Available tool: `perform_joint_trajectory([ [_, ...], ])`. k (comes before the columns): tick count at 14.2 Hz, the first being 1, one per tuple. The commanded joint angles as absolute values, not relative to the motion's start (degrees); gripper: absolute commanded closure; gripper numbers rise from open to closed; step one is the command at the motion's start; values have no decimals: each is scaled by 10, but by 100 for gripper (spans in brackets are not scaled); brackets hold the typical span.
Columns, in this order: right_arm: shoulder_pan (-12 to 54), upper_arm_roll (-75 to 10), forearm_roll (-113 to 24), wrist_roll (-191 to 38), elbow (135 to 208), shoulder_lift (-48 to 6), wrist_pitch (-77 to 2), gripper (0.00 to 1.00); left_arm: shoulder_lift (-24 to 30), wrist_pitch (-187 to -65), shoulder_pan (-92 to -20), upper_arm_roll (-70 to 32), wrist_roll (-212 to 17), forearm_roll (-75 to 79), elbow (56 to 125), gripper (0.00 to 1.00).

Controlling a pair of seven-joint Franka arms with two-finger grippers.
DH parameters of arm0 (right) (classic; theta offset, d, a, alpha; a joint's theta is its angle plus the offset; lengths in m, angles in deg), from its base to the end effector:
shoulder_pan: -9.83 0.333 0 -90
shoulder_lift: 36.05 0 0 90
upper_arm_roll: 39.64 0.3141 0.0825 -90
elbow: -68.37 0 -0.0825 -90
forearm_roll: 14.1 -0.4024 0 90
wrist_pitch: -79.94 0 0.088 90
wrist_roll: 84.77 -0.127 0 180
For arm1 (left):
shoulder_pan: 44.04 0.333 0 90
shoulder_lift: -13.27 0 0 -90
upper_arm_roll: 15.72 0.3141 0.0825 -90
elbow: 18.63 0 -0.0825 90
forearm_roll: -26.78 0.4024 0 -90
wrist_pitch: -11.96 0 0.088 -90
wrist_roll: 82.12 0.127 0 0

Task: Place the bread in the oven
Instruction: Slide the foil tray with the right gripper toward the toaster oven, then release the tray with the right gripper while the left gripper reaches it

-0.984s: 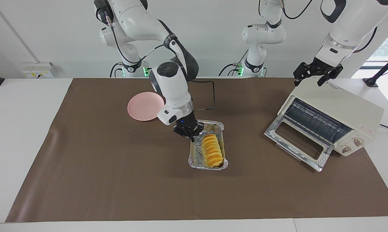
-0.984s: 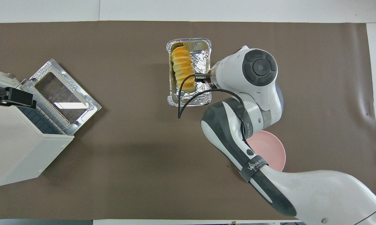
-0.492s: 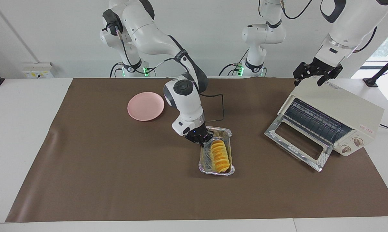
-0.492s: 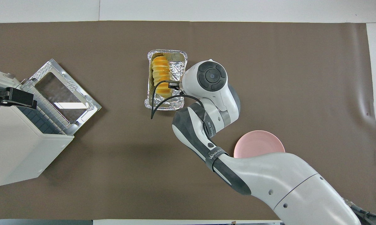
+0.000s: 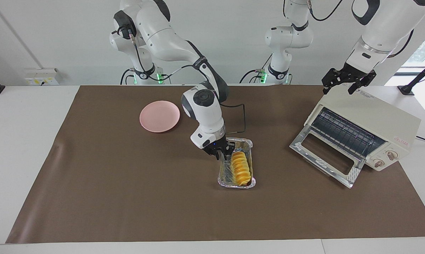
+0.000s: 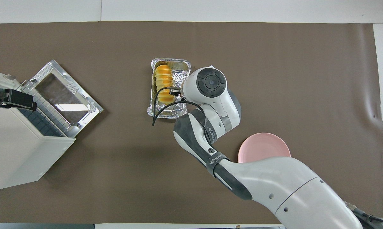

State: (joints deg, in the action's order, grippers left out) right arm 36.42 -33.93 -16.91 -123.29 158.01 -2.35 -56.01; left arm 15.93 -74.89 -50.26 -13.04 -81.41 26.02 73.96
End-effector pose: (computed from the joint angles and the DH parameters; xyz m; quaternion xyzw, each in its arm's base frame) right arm 0.6286 0.3869 0.2934 -0.9895 0.0808 -0.0640 0.1012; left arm 0.5501 -0.0352 0.6020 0.9989 -0.0373 -0.0271 0.0070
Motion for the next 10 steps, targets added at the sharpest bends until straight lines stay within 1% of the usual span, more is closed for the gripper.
perform_joint_trajectory([
  [1, 324, -339, -160, -1199, 1591, -76, -502, 0, 174, -751, -505, -128, -820, 255, 754, 0],
  [4, 255, -338, -160, -1100, 1607, -142, -418, 0, 170, -777, -514, -130, -826, 255, 754, 0],
  [6, 208, -339, -160, -1055, 1615, -190, -351, 0, 157, -776, -544, -130, -827, 253, 744, 0],
  [7, 178, -339, -160, -1042, 1615, -207, -320, 0, 124, -773, -567, -131, -835, 253, 722, 0],
  [8, 154, -338, -159, -1024, 1614, -229, -286, 0, 82, -758, -588, -131, -843, 249, 677, 0],
  [9, 136, -339, -159, -990, 1613, -246, -254, 0, 33, -741, -597, -129, -854, 230, 625, 0],
  [10, 120, -339, -159, -955, 1613, -269, -227, 0, -28, -721, -603, -128, -877, 210, 554, 0],
])
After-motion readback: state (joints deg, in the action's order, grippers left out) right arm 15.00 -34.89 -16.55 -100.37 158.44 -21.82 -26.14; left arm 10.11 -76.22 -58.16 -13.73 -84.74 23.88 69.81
